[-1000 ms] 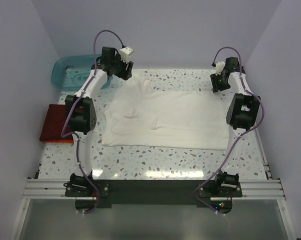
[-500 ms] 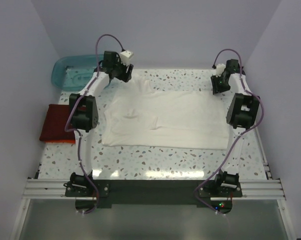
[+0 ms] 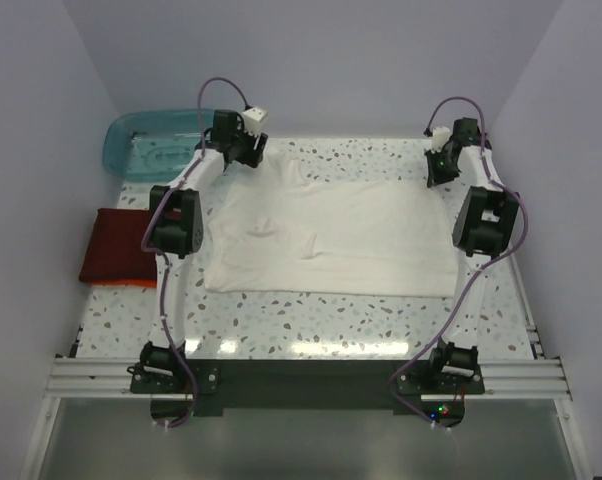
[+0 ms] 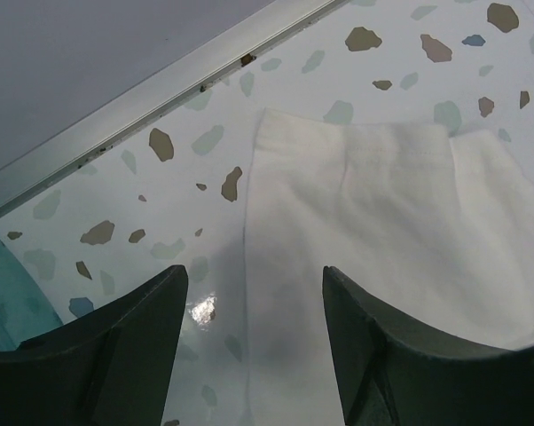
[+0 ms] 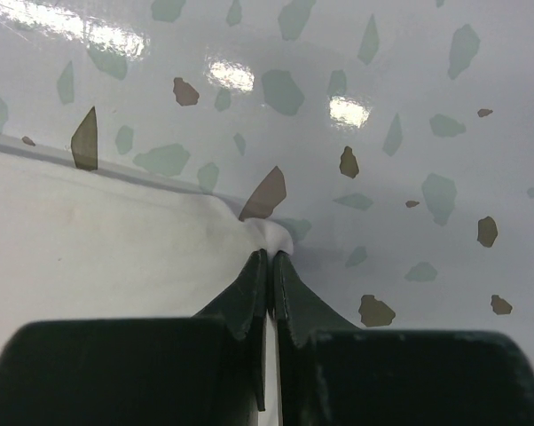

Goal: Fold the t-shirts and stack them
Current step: Fold the tshirt

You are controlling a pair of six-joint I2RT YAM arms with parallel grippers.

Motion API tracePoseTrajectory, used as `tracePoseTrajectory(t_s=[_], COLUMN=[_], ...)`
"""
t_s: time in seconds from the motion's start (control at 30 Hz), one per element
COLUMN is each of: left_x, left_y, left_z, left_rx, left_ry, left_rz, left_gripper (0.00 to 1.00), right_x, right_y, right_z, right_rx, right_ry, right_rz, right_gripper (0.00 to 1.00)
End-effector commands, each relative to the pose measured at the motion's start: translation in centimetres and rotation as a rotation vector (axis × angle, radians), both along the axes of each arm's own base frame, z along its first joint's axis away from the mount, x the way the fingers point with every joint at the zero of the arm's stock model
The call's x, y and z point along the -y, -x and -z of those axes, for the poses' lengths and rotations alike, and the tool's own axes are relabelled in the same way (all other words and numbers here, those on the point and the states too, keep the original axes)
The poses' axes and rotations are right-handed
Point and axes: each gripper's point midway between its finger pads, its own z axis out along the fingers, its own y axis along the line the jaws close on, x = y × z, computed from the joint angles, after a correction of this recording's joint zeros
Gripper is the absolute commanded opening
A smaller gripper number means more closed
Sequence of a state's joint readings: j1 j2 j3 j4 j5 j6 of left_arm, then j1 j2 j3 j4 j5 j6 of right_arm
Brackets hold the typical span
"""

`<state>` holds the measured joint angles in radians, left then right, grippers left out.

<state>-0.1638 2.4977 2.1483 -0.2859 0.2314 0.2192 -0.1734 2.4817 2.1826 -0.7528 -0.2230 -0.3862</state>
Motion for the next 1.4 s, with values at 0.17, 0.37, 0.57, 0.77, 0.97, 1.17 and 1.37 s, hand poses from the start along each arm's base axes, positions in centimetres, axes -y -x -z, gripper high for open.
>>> tracePoseTrajectory(t_s=[0.17, 0.37, 0.57, 0.77, 0.97, 1.17, 1.37], left_x=[-0.9, -0.3, 0.6, 1.6, 2.6, 2.2, 1.9], left_y=[-2.6, -2.0, -1.7, -1.5, -1.2, -1.8, -1.3], left_z=[-0.4, 1.5, 2.8, 3.2, 2.7, -2.6, -6.5], left_rx=[0.089, 0.046, 0.029, 0.019, 0.015, 0.115, 0.201], left_ry=[-0.025, -0.011, -0.023, -0.005, 0.042, 0.125, 0.144], left_rz=[-0.033, -0.004, 0.031, 0.101, 0.160, 0.164, 0.175], left_gripper=[0.65, 0.65, 0.63, 0.42, 0.24, 0.00, 0.00], right_x=[0.6, 0.7, 0.7, 0.6, 0.4, 0.2, 0.7], right_y=[2.3, 2.6, 2.7, 2.9, 3.1, 3.1, 2.5], right_z=[1.0, 0.9, 0.9, 0.2, -0.8, -2.7, -4.8], right_rx=[-0.075, -0.082, -0.086, -0.083, -0.069, -0.033, 0.031], right_ry=[0.012, 0.018, 0.017, 0.014, 0.016, 0.014, 0.039], right_rz=[-0.009, -0.007, -0.003, -0.003, -0.013, -0.022, -0.014], right_gripper=[0.00, 0.00, 0.00, 0.00, 0.00, 0.00, 0.00])
